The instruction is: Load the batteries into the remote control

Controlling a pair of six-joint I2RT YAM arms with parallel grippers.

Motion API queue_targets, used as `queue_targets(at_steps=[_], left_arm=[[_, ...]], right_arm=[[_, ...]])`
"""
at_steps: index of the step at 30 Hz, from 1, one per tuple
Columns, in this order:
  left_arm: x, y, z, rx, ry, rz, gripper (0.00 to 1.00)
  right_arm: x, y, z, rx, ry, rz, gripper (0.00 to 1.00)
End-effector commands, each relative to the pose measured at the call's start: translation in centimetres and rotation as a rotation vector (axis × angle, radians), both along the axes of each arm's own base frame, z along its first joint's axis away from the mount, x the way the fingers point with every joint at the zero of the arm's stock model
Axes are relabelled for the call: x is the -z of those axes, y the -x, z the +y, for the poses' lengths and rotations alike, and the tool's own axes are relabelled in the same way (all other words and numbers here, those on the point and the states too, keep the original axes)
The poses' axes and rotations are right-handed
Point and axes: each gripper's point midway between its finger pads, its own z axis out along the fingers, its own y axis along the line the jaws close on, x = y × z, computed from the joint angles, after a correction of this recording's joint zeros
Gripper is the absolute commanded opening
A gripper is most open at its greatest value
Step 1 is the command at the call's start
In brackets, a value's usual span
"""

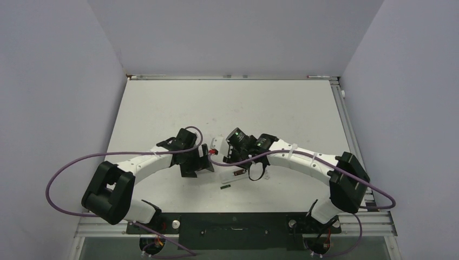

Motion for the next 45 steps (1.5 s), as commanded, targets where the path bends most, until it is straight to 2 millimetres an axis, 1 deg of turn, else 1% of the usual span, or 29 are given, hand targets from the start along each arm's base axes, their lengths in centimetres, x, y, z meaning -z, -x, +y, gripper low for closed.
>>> queue_targets(at_steps=[1, 4, 6, 8, 9, 10, 11, 12, 14, 15, 17, 21, 24, 32, 35, 45], left_arm=[[-0.8, -0.8, -1.4, 0.025, 0.035, -0.031, 0.82], [-0.8, -0.6, -1.6, 0.026, 0.036, -0.03, 0.82], [-0.9, -0.5, -1.7, 0.027, 0.04, -0.029, 0.82], [-0.9, -0.4, -1.9, 0.027, 0.042, -0.029, 0.82], [-1.0, -0.3, -2.0, 0.027, 0.044, -0.029, 0.82], [-1.0, -0.3, -2.2, 0.028, 0.047, -0.029, 0.82], [-1.1, -0.2, -2.3, 0.03, 0.047, -0.03, 0.82], [-1.0, -0.1, -2.4, 0.03, 0.047, -0.028, 0.82], [-1.0, 0.0, -2.5, 0.028, 0.047, -0.027, 0.82], [-1.0, 0.1, -2.6, 0.027, 0.048, -0.027, 0.82], [-0.9, 0.2, -2.7, 0.022, 0.051, -0.025, 0.82], [-0.6, 0.5, -2.8, 0.017, 0.056, -0.02, 0.82], [-0.6, 0.6, -2.9, 0.018, 0.055, -0.019, 0.82], [-0.7, 0.9, -2.7, 0.016, 0.049, -0.02, 0.82], [-0.7, 1.0, -2.5, 0.016, 0.046, -0.021, 0.82], [-0.7, 1.3, -2.4, 0.021, 0.048, -0.023, 0.82]], right_arm=[[-4.5, -2.2, -0.5, 0.218, -0.145, -0.131, 0.28], [-7.1, -2.9, -1.2, 0.367, -0.26, -0.188, 0.28], [-8.2, -2.9, -1.6, 0.442, -0.33, -0.19, 0.28], [-8.7, -2.8, -2.1, 0.501, -0.405, -0.191, 0.24], [-8.5, -2.6, -2.3, 0.549, -0.451, -0.183, 0.23], [-8.2, -2.6, -3.0, 0.601, -0.489, -0.183, 0.23], [-8.3, -2.6, -3.6, 0.651, -0.534, -0.184, 0.18], [-7.9, -2.7, -4.1, 0.7, -0.556, -0.174, 0.1], [-7.6, -2.5, -4.4, 0.747, -0.595, -0.129, 0.08], [-7.4, -2.0, -3.9, 0.715, -0.601, -0.085, 0.08], [-6.4, -1.5, -3.4, 0.715, -0.564, -0.023, 0.09], [-3.0, 0.0, -2.1, 0.691, -0.425, 0.128, 0.08], [-1.7, 0.6, -0.9, 0.686, -0.425, 0.19, 0.08], [0.6, 1.4, 1.2, 0.667, -0.355, 0.243, 0.08], [1.1, 1.6, 1.9, 0.664, -0.348, 0.258, 0.09], [2.5, 1.3, 2.6, 0.675, -0.314, 0.255, 0.08]])
